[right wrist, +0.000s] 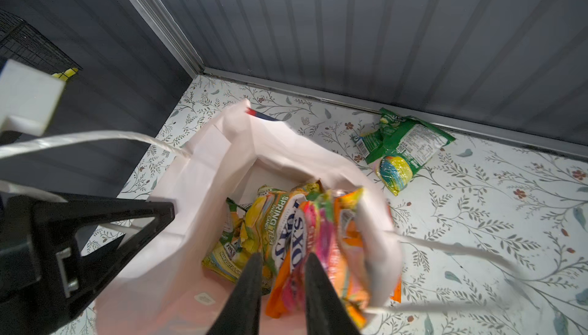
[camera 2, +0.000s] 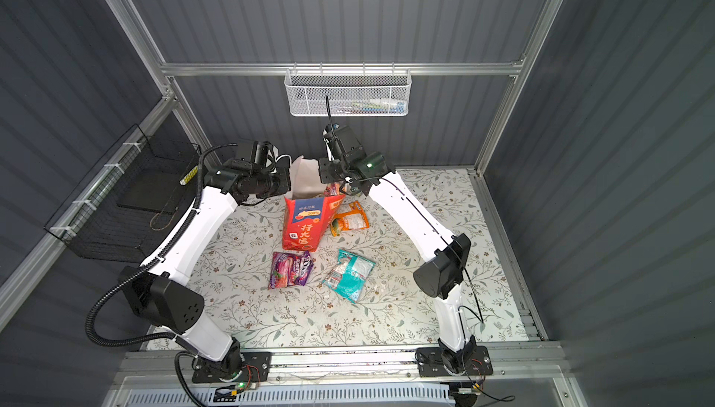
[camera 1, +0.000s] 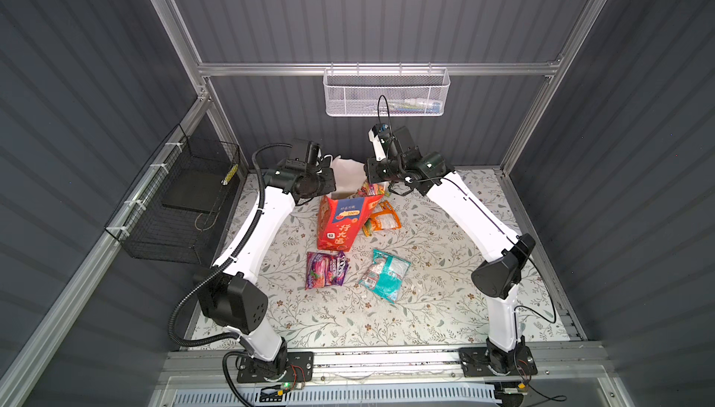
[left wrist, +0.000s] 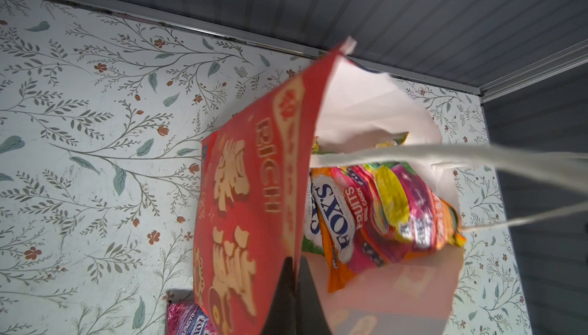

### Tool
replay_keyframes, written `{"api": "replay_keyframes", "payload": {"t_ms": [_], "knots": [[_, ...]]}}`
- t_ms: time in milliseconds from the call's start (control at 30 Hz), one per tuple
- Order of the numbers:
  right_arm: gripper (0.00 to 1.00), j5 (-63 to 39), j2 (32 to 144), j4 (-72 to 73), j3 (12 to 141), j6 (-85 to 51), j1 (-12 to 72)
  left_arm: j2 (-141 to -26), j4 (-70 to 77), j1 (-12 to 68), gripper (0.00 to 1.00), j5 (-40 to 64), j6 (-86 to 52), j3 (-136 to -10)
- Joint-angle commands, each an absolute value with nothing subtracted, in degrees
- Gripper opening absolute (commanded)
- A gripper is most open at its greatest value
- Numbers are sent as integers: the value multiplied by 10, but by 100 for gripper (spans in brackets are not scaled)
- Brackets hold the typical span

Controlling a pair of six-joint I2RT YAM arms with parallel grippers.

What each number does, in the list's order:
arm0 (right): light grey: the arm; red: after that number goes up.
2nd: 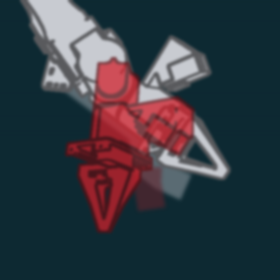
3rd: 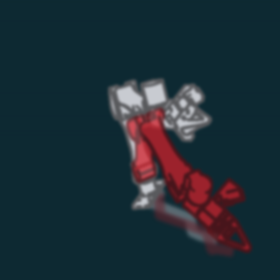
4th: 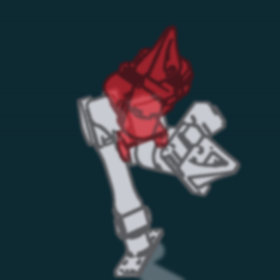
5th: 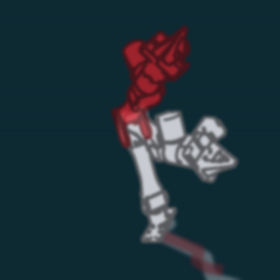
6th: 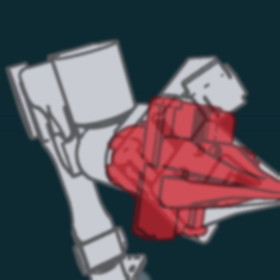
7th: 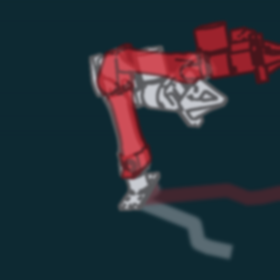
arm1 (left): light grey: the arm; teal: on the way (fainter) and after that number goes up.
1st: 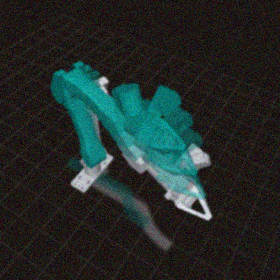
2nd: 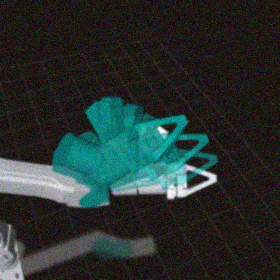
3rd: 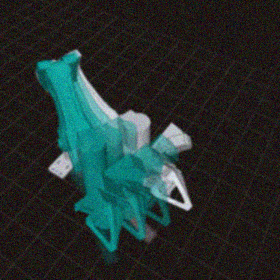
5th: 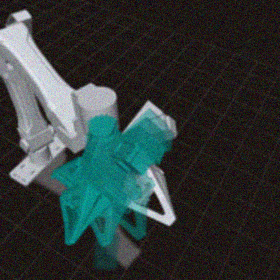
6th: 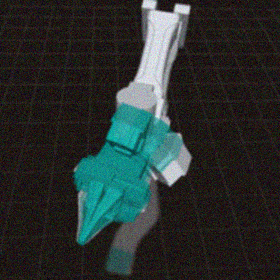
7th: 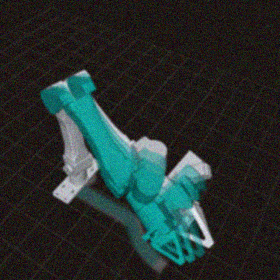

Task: Place the snacks into the paper bag
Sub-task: Place the snack in the paper bag, then pick up the paper bag from the top-center of the table.

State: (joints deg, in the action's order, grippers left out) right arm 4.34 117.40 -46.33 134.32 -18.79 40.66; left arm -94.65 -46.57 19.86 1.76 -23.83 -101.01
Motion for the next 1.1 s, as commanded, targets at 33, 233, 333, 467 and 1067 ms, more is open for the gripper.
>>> {"api": "replay_keyframes", "payload": {"t_ms": [33,233,333,467,1067], "knots": [[29,18,1193,-462,1375,-183,411,-954,-474,201,0,26,-243,-1014],[52,14,1161,-472,1378,-179,417,-958,-475,201,0,21,-244,-1014],[64,65,1123,-484,1354,-196,417,-959,-477,201,0,18,-243,-1015],[82,139,1047,-470,1242,-238,400,-958,-476,201,0,15,-245,-1013],[97,-40,995,-323,995,-382,301,-958,-476,202,0,20,-244,-1014]]}}
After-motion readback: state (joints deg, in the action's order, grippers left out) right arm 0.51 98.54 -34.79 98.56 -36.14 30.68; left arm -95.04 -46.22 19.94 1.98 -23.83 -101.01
